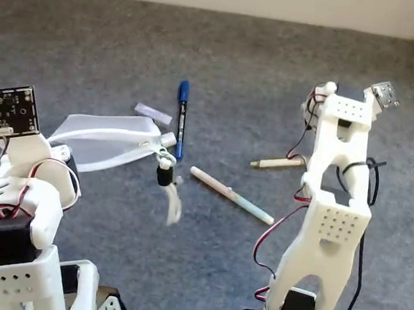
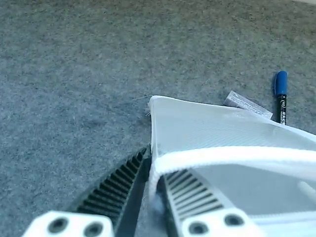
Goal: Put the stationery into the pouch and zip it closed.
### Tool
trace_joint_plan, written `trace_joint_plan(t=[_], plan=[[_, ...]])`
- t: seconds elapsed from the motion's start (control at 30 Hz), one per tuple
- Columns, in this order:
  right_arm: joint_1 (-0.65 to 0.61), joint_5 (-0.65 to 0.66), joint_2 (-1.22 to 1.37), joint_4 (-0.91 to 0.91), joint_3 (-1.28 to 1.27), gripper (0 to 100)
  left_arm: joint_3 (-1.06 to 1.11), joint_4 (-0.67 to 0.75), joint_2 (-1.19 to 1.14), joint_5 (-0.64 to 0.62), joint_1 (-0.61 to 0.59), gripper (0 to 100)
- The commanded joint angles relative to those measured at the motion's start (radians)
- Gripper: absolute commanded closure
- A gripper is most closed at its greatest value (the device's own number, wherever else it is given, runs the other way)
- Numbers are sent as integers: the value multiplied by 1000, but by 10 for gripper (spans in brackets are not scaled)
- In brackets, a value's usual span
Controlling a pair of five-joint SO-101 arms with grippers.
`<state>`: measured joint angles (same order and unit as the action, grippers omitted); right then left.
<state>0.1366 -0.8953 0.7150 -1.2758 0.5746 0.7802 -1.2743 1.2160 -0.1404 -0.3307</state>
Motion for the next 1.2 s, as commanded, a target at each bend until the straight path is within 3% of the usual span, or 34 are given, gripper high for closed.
trace_joint_plan(t=[0.0,0.33,0.8,1.17], plan=[[30,-9,21,-77,160,789,-59,5,-4,-8,-8,995],[50,-9,245,-131,430,789,-59,2,-4,-8,-8,995],[5,-9,298,-461,829,789,-59,2,-2,-9,-41,995],[50,-9,292,-487,734,789,-56,5,-2,-9,-41,995]])
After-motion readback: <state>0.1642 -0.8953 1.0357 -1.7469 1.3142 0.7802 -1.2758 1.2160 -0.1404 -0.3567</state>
